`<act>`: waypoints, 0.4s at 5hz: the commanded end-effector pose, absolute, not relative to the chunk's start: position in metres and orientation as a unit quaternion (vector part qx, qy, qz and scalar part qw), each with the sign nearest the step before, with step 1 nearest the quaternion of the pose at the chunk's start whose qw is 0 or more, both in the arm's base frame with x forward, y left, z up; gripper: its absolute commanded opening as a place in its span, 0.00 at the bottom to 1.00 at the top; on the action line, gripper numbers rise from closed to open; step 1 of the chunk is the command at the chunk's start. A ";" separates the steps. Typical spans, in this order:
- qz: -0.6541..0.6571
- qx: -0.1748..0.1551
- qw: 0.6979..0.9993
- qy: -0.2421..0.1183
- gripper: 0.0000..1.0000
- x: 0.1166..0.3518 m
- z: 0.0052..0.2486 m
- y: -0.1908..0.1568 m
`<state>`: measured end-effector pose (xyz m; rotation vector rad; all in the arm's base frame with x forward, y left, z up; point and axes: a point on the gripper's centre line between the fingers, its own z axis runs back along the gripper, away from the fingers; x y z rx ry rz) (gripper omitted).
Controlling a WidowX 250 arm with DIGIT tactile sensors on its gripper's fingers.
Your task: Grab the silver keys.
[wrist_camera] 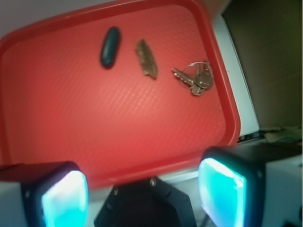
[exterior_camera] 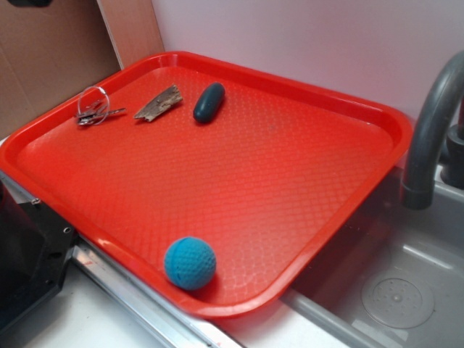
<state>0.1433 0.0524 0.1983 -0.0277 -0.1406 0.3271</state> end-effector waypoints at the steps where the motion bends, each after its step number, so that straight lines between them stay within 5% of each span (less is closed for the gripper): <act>1: 0.284 -0.003 0.954 -0.097 1.00 0.173 0.174 0.071; 2: 0.324 -0.033 0.941 -0.091 1.00 0.182 0.171 0.072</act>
